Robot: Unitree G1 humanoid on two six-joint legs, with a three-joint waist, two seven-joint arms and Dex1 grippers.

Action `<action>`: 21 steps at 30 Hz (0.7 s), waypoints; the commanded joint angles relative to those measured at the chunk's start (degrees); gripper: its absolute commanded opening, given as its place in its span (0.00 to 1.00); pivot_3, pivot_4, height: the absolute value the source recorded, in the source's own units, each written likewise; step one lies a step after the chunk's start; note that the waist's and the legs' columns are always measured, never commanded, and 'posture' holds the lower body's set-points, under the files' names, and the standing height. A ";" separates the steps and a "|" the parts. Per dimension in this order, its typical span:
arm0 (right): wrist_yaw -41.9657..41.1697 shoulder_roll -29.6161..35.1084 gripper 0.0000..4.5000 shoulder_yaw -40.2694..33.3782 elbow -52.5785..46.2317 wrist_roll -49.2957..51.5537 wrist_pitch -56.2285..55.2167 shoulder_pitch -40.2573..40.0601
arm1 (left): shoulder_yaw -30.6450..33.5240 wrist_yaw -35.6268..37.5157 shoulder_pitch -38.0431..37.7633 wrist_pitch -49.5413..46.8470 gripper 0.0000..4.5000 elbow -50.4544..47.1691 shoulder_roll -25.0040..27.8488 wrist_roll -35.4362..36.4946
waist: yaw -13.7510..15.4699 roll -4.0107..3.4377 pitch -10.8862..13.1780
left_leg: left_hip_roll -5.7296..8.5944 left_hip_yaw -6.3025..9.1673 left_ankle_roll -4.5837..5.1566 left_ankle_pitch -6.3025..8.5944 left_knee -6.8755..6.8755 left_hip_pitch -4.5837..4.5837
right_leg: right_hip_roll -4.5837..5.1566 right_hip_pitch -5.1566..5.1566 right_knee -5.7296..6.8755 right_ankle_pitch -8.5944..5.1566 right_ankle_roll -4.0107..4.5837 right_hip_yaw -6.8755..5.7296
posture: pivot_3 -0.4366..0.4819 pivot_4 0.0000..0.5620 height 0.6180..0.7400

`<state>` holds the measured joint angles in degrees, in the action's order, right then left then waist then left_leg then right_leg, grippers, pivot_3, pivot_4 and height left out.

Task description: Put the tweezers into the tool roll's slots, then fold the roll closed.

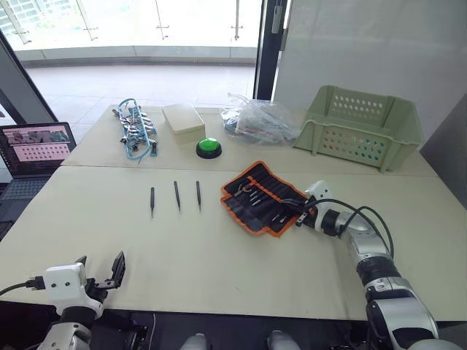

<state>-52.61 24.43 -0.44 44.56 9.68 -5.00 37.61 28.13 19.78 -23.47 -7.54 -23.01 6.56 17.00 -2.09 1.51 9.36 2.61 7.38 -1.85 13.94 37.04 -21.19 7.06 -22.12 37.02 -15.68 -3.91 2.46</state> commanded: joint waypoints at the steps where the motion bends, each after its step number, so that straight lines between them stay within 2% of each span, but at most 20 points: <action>1: -0.59 0.92 0.00 0.80 1.60 -1.78 0.57 -0.50 | -0.85 -1.39 -0.71 2.46 0.99 -1.09 -0.24 -0.28 | 0.00 0.00 0.00 | 0.00 0.00 0.00 0.00 0.00 0.00 | 0.00 0.00 0.00 0.00 0.00 0.00 | 0.48 0.27 1.00; 8: -1.14 1.24 0.00 0.99 0.80 -1.77 1.15 -0.41 | -3.77 -7.00 6.45 -4.32 0.99 -1.93 1.76 -0.34 | 0.32 0.00 0.00 | 0.00 0.00 0.00 0.00 0.00 -0.01 | -0.01 0.00 0.00 0.00 0.00 -0.02 | 0.48 0.27 1.00; 16: -1.60 2.02 0.00 1.07 -2.03 -1.49 2.92 -1.09 | -6.92 -16.34 19.19 -19.35 0.99 -1.64 2.95 -1.37 | 0.33 0.00 0.00 | 0.00 0.01 0.04 0.02 -0.03 -0.03 | -0.02 -0.03 0.01 0.00 0.00 -0.03 | 0.48 0.27 1.00; 21: -1.54 2.34 0.00 1.00 -4.02 -1.41 4.32 -1.78 | -9.65 -19.60 26.66 -27.11 0.99 1.59 3.10 -2.12 | 0.35 0.01 0.00 | 0.00 0.01 0.04 0.02 -0.04 -0.02 | -0.02 -0.05 0.01 0.00 0.00 -0.02 | 0.48 0.27 1.00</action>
<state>-54.09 26.13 0.04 41.10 9.27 -1.84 36.98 19.59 1.51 1.67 -32.17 -22.12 9.15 15.76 -1.74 1.51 9.36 2.61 7.39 -1.81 13.96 37.00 -21.22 7.04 -22.17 37.04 -15.68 -3.91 2.44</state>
